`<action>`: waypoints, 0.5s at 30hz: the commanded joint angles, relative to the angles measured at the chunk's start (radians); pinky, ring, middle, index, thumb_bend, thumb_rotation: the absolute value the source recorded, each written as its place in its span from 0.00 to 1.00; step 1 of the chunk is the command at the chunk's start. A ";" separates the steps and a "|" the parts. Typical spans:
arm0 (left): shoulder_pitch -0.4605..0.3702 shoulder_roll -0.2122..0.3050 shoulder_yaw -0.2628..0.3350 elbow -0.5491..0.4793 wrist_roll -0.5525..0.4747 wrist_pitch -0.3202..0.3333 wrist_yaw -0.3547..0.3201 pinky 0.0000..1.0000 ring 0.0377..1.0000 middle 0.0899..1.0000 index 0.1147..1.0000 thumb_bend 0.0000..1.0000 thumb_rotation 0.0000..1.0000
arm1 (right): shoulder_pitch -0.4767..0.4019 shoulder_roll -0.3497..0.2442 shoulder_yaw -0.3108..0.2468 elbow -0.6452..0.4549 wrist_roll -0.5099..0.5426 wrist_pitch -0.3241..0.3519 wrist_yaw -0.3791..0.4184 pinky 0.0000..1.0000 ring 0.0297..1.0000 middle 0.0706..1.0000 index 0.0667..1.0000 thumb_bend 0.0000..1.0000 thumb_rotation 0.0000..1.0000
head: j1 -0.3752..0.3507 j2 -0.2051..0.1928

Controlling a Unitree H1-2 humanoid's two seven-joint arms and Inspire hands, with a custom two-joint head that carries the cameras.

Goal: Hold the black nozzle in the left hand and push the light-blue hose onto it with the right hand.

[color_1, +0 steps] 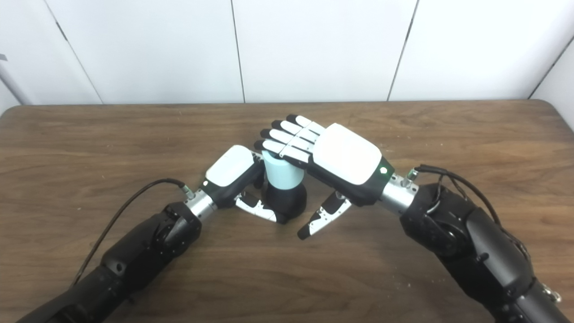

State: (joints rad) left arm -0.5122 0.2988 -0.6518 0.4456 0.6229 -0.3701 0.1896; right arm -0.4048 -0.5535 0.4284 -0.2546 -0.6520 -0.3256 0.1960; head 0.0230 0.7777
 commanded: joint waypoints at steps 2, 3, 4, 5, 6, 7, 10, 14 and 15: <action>0.129 0.028 -0.078 0.069 0.051 0.025 -0.173 0.30 0.33 0.33 0.33 0.64 0.43 | 0.034 -0.054 0.060 0.027 -0.020 -0.018 0.162 0.97 0.96 0.93 0.91 0.73 0.45 | 0.001 0.001; 0.130 0.027 -0.078 0.069 0.051 0.025 -0.172 0.30 0.33 0.33 0.33 0.64 0.43 | 0.037 -0.055 0.060 0.027 -0.026 -0.023 0.156 0.97 0.96 0.93 0.91 0.73 0.45 | 0.001 0.001; 0.130 0.027 -0.077 0.067 0.052 0.027 -0.172 0.30 0.33 0.32 0.32 0.64 0.43 | 0.042 -0.055 0.058 0.029 -0.034 -0.034 0.141 0.96 0.96 0.93 0.91 0.73 0.45 | 0.002 0.002; 0.130 0.027 -0.078 0.067 0.053 0.029 -0.172 0.30 0.33 0.32 0.32 0.64 0.43 | 0.048 -0.054 0.055 0.031 -0.048 -0.050 0.117 0.96 0.96 0.93 0.91 0.73 0.45 | 0.002 0.002; 0.130 0.026 -0.078 0.066 0.054 0.030 -0.172 0.30 0.33 0.32 0.31 0.64 0.43 | 0.054 -0.053 0.051 0.033 -0.069 -0.069 0.088 0.96 0.96 0.93 0.91 0.73 0.45 | 0.002 0.002; 0.130 0.026 -0.078 0.066 0.054 0.030 -0.172 0.30 0.33 0.32 0.31 0.63 0.43 | 0.059 -0.052 0.047 0.035 -0.100 -0.089 0.055 0.96 0.96 0.93 0.91 0.73 0.45 | 0.002 0.002; 0.128 0.025 -0.079 0.067 0.056 0.031 -0.173 0.30 0.32 0.31 0.31 0.63 0.44 | 0.064 -0.053 0.048 0.047 -0.205 -0.134 -0.043 0.96 0.96 0.93 0.91 0.72 0.43 | 0.002 0.002; 0.128 0.027 -0.078 0.066 0.053 0.030 -0.176 0.29 0.32 0.32 0.33 0.63 0.44 | 0.061 -0.059 0.067 0.064 -0.293 -0.142 -0.102 0.96 0.96 0.93 0.90 0.72 0.40 | 0.002 0.002; 0.128 0.028 -0.078 0.067 0.053 0.030 -0.175 0.29 0.32 0.32 0.33 0.63 0.44 | 0.061 -0.060 0.069 0.065 -0.299 -0.140 -0.096 0.96 0.96 0.93 0.90 0.72 0.39 | 0.002 0.002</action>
State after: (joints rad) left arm -0.5120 0.2981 -0.6530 0.4434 0.6229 -0.3704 0.1879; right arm -0.3809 -0.5659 0.4408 -0.2288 -0.8626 -0.3956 0.0153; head 0.0245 0.7793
